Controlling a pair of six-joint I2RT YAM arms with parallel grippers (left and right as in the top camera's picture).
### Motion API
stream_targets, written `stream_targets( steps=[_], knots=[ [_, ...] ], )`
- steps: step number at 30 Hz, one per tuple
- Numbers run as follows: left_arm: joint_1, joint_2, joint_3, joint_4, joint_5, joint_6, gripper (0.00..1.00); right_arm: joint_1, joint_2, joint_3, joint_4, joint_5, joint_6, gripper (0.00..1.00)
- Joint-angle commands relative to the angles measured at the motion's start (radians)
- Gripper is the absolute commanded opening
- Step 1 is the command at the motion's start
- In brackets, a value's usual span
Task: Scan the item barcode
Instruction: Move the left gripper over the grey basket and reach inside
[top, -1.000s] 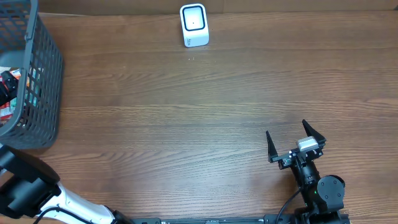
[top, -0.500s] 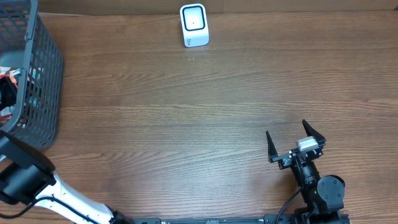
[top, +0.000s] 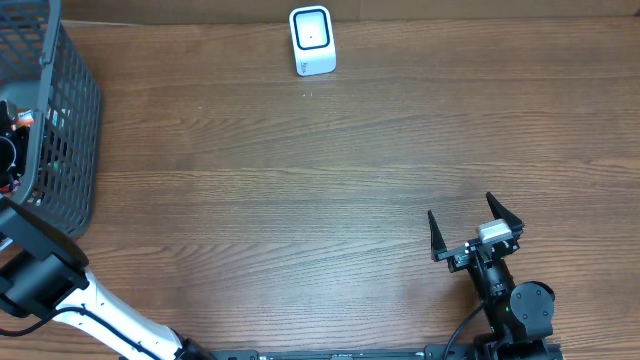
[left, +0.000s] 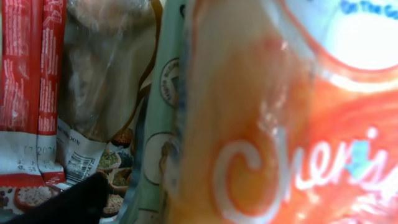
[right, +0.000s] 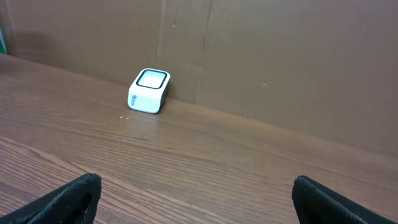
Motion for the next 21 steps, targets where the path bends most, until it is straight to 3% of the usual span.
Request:
stream_targets(
  steps=[1,8,11,13,21],
  knots=[
    [-0.01,0.021,0.013,0.005,-0.03,-0.003,0.81,0.0,-0.007,-0.011,0.005,0.001,0.0,1.0],
    [-0.014,0.021,0.003,0.01,-0.058,-0.033,0.8,0.0,-0.007,-0.011,0.005,0.002,0.0,1.0],
    [-0.013,0.021,0.003,0.01,-0.058,-0.033,0.72,0.0,-0.007,-0.011,0.005,0.001,0.0,1.0],
    [-0.013,0.021,0.003,0.004,-0.058,-0.037,0.6,0.0,-0.007,-0.011,0.005,0.001,0.0,1.0],
    [-0.011,-0.047,0.064,0.004,-0.059,-0.066,0.53,0.0,-0.007,-0.011,0.005,0.001,0.0,1.0]
  ],
)
